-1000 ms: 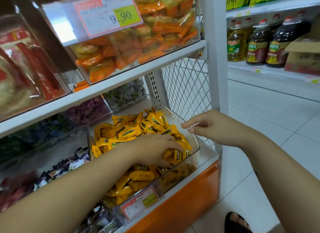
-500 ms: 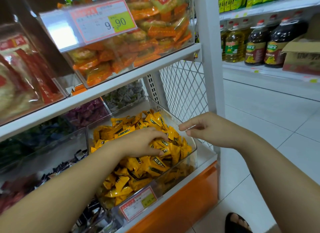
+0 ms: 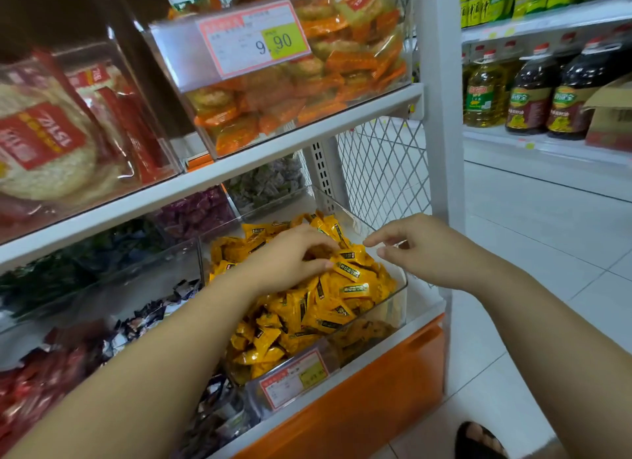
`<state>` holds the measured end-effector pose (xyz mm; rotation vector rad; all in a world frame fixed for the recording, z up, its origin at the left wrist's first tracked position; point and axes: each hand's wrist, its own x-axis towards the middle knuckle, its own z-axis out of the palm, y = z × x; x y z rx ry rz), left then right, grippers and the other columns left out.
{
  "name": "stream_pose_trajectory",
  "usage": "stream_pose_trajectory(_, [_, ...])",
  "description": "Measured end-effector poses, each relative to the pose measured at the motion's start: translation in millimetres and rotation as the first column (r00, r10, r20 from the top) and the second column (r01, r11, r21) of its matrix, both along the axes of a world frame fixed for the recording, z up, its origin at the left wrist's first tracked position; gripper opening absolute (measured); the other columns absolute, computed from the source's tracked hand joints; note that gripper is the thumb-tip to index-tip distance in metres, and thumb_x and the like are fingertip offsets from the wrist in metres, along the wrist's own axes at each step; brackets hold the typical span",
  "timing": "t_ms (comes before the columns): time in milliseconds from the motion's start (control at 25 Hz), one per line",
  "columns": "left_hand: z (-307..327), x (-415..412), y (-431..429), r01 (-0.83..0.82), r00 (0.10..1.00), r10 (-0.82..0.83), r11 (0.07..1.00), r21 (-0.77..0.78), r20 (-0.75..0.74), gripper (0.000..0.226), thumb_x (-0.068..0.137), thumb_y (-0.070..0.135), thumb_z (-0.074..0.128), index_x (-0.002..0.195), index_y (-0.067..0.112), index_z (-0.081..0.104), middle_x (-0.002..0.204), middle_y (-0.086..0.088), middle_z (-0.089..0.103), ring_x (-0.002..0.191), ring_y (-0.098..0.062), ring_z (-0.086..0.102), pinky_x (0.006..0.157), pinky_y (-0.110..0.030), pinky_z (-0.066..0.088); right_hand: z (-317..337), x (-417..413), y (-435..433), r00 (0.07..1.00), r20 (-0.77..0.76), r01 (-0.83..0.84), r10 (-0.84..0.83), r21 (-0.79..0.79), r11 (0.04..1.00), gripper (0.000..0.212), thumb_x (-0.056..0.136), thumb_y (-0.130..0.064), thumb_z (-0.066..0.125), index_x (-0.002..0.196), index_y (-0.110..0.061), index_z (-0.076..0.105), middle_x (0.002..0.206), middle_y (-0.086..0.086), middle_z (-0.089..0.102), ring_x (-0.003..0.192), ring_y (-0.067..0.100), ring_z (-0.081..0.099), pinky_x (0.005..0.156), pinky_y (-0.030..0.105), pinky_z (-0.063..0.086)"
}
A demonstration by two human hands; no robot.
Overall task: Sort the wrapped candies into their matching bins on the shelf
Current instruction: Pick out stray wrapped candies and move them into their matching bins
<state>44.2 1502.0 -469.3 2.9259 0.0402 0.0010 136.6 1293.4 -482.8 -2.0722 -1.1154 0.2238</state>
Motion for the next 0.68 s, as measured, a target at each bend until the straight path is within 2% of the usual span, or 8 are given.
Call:
stream_pose_trajectory(80, [10.5,-26.9,3.0,-0.022,0.994,0.028,0.998,-0.055,0.105,0.025,0.090,0.029,0.059,0.114,0.034,0.061,0.115,0.008,0.053,0.112,-0.007,0.048,0.100,-0.024,0.036,0.9,-7.7,5.2,0.994,0.108,-0.014,0.020,-0.055,0.998,0.023,0.090,-0.020,0.057,0.109,-0.026,0.068,0.118,-0.007,0.063,0.110,0.009,0.054,0.091,0.023,0.040])
stream_pose_trajectory(160, [13.0,-58.3,8.1,-0.057,0.981,0.070,0.995,-0.079,0.179,0.022,0.090,0.027,0.058,0.110,0.036,0.061,0.114,0.012,0.053,0.109,-0.001,0.048,0.098,-0.018,0.034,4.2,-16.8,11.6,0.982,0.185,-0.038,0.046,-0.044,0.998,0.023,0.090,-0.020,0.058,0.110,-0.026,0.068,0.116,-0.009,0.063,0.104,0.004,0.053,0.080,0.012,0.037])
stream_pose_trajectory(200, [10.5,-74.3,11.2,-0.080,0.972,0.097,0.993,-0.087,0.214,0.022,0.090,0.027,0.057,0.109,0.038,0.061,0.114,0.015,0.053,0.109,0.000,0.048,0.098,-0.019,0.034,6.1,-24.1,16.5,0.980,0.177,-0.085,0.089,-0.030,0.996,0.023,0.090,-0.020,0.058,0.110,-0.026,0.068,0.111,-0.014,0.063,0.096,-0.003,0.052,0.073,0.006,0.034])
stream_pose_trajectory(280, [1.1,-101.9,17.6,-0.131,0.952,0.152,0.987,-0.097,0.264,0.022,0.089,0.029,0.058,0.108,0.038,0.062,0.112,0.019,0.052,0.109,0.002,0.048,0.098,-0.021,0.035,7.0,-43.2,30.0,0.963,0.072,-0.257,0.261,-0.067,0.964,0.023,0.091,-0.021,0.056,0.110,-0.029,0.067,0.099,-0.026,0.059,0.083,-0.012,0.051,0.069,0.005,0.037])
stream_pose_trajectory(360, [-11.2,-120.8,23.2,-0.172,0.940,0.192,0.981,-0.094,0.283,0.022,0.087,0.036,0.058,0.108,0.039,0.063,0.115,0.020,0.049,0.112,0.001,0.044,0.099,-0.024,0.034,0.1,-61.2,47.3,0.898,-0.013,-0.431,0.439,-0.226,0.874,0.025,0.095,-0.022,0.051,0.114,-0.029,0.066,0.104,-0.024,0.059,0.089,-0.011,0.052,0.076,0.008,0.038])
stream_pose_trajectory(440, [-21.9,-130.0,25.5,-0.181,0.947,0.196,0.980,-0.082,0.255,0.027,0.084,0.053,0.057,0.109,0.045,0.059,0.123,0.021,0.044,0.119,0.002,0.035,0.102,-0.026,0.028,-6.4,-67.7,61.0,0.867,-0.056,-0.480,0.495,-0.355,0.802,0.029,0.098,-0.023,0.045,0.122,-0.029,0.060,0.120,-0.016,0.058,0.105,-0.002,0.052,0.088,0.017,0.040])
stream_pose_trajectory(520, [-29.3,-132.4,27.0,-0.174,0.956,0.186,0.982,-0.071,0.226,0.032,0.081,0.059,0.057,0.112,0.050,0.055,0.131,0.020,0.039,0.125,0.002,0.028,0.107,-0.028,0.024,-4.9,-66.2,71.9,0.881,-0.067,-0.457,0.469,-0.380,0.804,0.032,0.099,-0.024,0.042,0.126,-0.033,0.056,0.128,-0.011,0.056,0.114,0.007,0.051,0.097,0.026,0.040])
stream_pose_trajectory(680, [-31.6,-126.9,29.9,-0.199,0.954,0.214,0.976,-0.090,0.208,0.043,0.083,0.044,0.061,0.124,0.047,0.049,0.138,0.017,0.034,0.126,0.002,0.022,0.110,-0.028,0.021,-3.9,-53.9,86.4,0.908,-0.070,-0.406,0.413,-0.391,0.826,0.035,0.100,-0.022,0.040,0.127,-0.037,0.054,0.118,-0.016,0.059,0.108,0.008,0.053,0.098,0.032,0.042])
